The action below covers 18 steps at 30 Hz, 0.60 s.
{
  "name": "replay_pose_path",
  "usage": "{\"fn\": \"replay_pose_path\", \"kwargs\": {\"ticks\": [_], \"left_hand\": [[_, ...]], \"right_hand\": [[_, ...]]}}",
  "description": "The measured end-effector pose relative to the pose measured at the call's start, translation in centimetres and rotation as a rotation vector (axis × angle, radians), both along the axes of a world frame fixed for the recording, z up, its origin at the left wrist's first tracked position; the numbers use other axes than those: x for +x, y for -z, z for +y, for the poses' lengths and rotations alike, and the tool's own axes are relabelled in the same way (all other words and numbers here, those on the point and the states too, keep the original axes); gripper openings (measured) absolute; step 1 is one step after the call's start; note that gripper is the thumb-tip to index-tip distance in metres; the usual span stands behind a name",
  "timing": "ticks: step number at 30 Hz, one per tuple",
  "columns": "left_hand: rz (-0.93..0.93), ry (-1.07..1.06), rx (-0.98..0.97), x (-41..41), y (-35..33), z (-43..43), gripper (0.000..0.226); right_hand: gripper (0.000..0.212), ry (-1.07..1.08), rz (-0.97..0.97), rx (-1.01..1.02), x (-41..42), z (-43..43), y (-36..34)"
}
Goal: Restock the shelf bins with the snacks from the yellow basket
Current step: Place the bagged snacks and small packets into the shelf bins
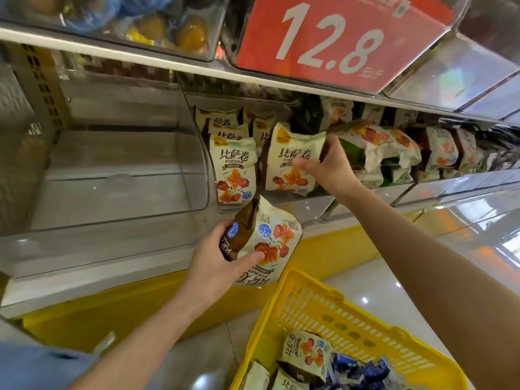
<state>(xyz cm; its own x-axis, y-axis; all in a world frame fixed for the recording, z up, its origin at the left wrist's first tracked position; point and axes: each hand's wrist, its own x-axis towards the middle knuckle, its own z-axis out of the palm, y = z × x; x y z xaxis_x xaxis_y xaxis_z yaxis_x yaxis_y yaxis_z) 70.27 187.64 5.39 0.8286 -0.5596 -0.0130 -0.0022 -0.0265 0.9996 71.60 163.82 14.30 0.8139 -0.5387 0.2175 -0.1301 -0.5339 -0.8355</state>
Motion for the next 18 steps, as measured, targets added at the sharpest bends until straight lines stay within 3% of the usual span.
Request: {"fn": "replay_pose_path", "kwargs": {"ticks": [4, 8, 11, 14, 18], "left_hand": [[-0.025, 0.023, -0.020, 0.4, 0.0, 0.3, 0.045], [-0.051, 0.041, -0.028, 0.7, 0.0, 0.2, 0.046], [-0.058, 0.058, -0.038, 0.7, -0.2, 0.3, 0.045], [-0.049, 0.067, -0.049, 0.8, -0.2, 0.3, 0.045], [-0.051, 0.069, -0.055, 0.9, -0.2, 0.4, 0.046]], "right_hand": [[0.066, 0.003, 0.300, -0.301, 2.3, -1.6, 1.1], [0.086, -0.069, 0.360, -0.894, 3.7, -2.3, -0.1], [0.100, -0.176, 0.559, -1.249, 4.6, -2.2, -0.7], [0.110, -0.157, 0.675, -1.303, 4.9, -2.3, -0.7], [0.087, -0.181, 0.407, -1.355, 5.1, -1.9, 0.2]]}}
